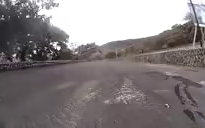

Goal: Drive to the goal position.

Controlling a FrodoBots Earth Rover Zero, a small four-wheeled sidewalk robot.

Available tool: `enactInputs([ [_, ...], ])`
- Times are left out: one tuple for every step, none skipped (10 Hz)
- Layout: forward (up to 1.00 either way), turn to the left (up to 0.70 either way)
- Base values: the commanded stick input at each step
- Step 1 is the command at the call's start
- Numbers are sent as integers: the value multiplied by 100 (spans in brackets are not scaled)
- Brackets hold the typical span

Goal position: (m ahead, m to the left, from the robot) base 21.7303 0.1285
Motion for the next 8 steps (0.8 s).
enactInputs([
  [70,0],
  [70,0],
  [70,0],
  [70,0],
  [70,0],
  [70,0],
  [70,0],
  [70,0],
])
